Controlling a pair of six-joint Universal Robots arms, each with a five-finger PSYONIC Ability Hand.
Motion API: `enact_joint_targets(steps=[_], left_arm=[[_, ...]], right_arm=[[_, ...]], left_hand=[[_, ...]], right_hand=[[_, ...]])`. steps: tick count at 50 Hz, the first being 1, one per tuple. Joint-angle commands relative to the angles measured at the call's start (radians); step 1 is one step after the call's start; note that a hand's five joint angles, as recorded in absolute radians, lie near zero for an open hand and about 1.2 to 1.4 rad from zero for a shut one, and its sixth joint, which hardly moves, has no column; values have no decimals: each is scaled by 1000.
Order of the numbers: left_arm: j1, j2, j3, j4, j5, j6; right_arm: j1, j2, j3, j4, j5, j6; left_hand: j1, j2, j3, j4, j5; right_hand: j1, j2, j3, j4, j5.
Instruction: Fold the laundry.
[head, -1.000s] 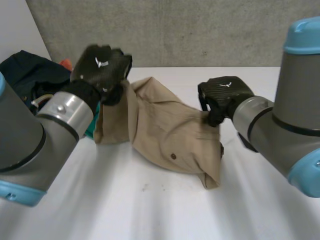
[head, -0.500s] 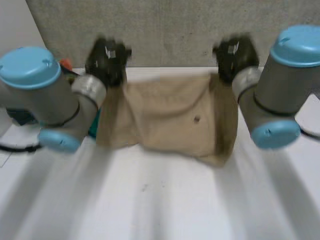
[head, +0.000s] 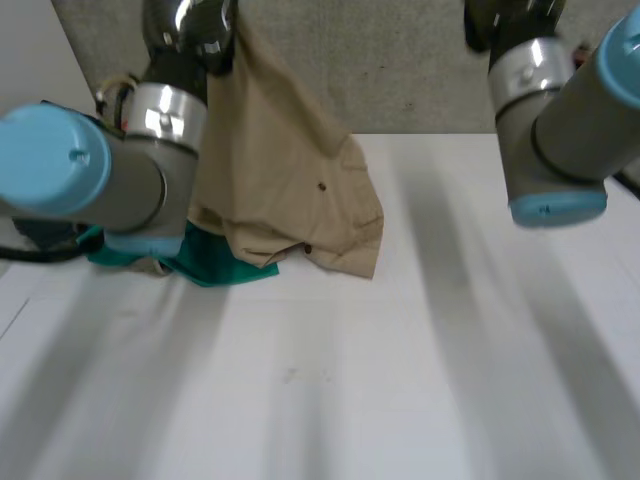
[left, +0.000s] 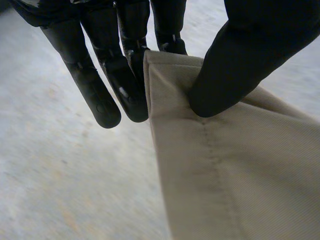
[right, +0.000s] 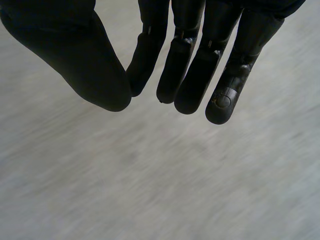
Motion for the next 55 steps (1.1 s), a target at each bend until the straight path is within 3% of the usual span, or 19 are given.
enact_joint_targets(steps=[1, 3, 4, 6, 11, 15, 26, 37, 44, 55], left_arm=[[-20, 129, -240, -5, 73, 0], [-26, 168, -287, -5, 97, 0], [-29, 210, -333, -5, 121, 0], [-31, 253, -373, -4, 143, 0], [-40, 382, -468, -11, 197, -1], [-60, 489, -543, -14, 243, -1], [-69, 584, -600, -79, 246, 0], [-94, 595, -614, -94, 244, 2], [-94, 615, -628, -100, 244, 2], [-97, 653, -654, -105, 244, 5]], right_arm=[[-27, 1, 96, 202, -10, 211], [-76, -5, 89, 296, -42, 289], [-96, -7, 86, 326, -65, 308], [-133, -10, 80, 375, -131, 334], [-193, 5, 48, 453, -414, 359], [-209, 27, 42, 453, -519, 359], [-170, 125, 73, 440, -513, 362], [-33, 199, 73, 286, -311, 370], [-22, 223, 71, 269, -340, 366], [-22, 188, 5, 263, -263, 368]], left_hand=[[278, 199, 202, 194, 235], [278, 199, 202, 194, 235], [278, 199, 202, 194, 235], [278, 199, 202, 194, 235], [278, 199, 202, 194, 235], [278, 199, 202, 194, 235], [278, 199, 202, 194, 235], [278, 199, 202, 194, 235], [278, 199, 202, 194, 235], [278, 199, 202, 194, 235]], right_hand=[[-464, -635, -647, -649, -622], [-793, -964, -977, -978, -952], [-825, -997, -1009, -1010, -984], [-825, -997, -1009, -1010, -984], [-825, -997, -1009, -1010, -984], [-825, -997, -1009, -1010, -984], [-825, -997, -1009, -1010, -984], [-812, -984, -996, -997, -971], [-695, -866, -879, -880, -854], [-592, -763, -776, -777, -751]])
